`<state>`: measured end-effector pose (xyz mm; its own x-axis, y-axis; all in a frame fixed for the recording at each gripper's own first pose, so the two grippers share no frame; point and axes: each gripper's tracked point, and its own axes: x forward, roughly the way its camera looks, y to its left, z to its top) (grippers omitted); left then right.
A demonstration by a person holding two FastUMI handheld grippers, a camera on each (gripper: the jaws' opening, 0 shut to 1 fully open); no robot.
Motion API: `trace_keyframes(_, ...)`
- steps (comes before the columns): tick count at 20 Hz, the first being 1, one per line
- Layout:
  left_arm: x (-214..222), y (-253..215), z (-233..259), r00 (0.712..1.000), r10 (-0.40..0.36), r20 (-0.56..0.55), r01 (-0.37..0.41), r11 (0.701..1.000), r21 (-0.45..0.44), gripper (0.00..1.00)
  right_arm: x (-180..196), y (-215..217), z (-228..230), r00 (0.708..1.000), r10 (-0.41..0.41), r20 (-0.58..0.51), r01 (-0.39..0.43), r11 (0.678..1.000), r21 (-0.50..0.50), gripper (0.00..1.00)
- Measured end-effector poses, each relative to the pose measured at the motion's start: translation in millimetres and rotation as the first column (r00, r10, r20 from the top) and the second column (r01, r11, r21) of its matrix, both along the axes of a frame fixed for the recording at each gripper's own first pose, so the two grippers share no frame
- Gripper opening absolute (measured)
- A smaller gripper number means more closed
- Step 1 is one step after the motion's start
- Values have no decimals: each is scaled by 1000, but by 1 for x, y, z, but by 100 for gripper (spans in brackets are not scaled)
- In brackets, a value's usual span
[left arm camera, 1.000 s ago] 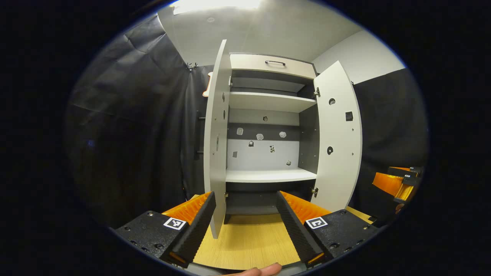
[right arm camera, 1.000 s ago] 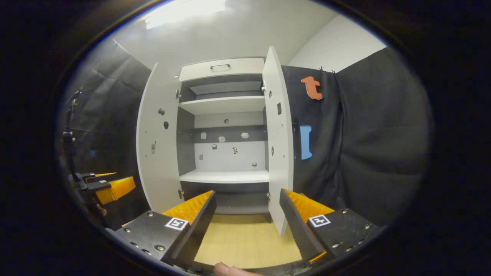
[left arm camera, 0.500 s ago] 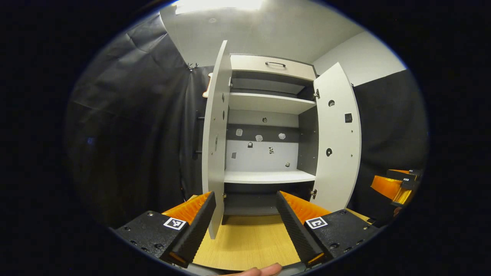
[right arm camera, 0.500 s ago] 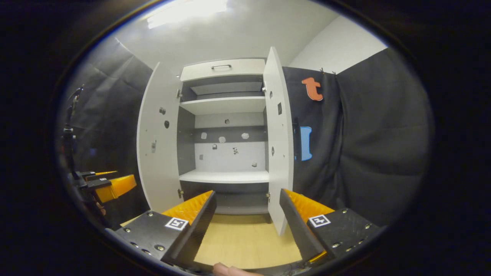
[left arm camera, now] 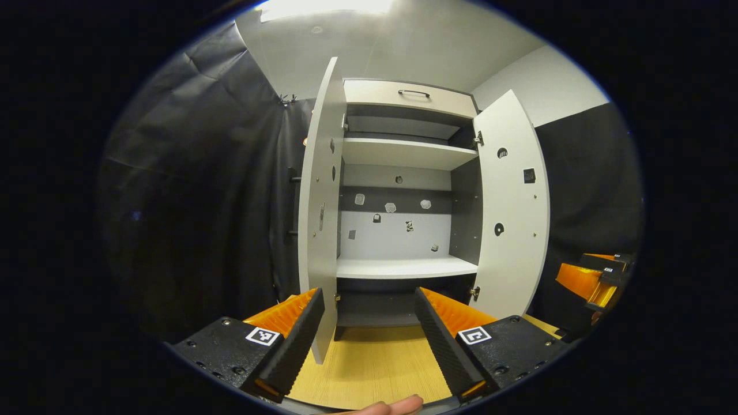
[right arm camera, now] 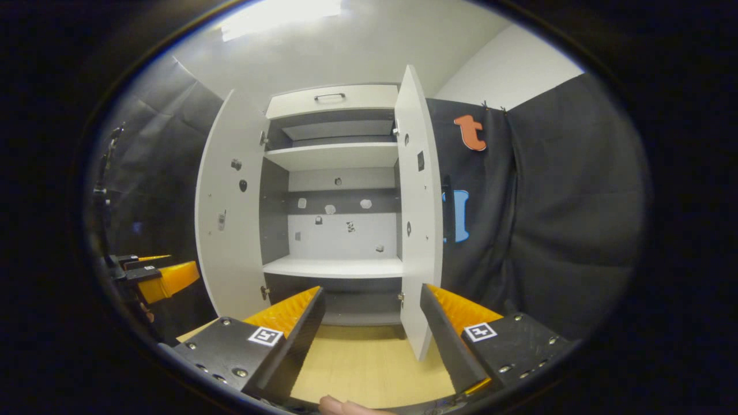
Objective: Open the right door of the double-door shoe cabinet with the right hand, and open the left door with the left hand.
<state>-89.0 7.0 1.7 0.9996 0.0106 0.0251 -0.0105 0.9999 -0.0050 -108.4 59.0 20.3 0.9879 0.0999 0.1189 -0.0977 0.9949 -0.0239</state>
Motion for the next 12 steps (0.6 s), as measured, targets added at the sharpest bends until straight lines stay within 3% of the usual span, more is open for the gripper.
trace_keyframes(11,20,-14,-3,1000,5,23,-4,999,-54,96,19,-2,2,1000,4,19,-4,1000,0,98)
trace_keyframes(12,20,-19,-2,1000,-1,25,3,998,-55,93,18,-3,1,1000,6,22,-6,1000,-5,98)
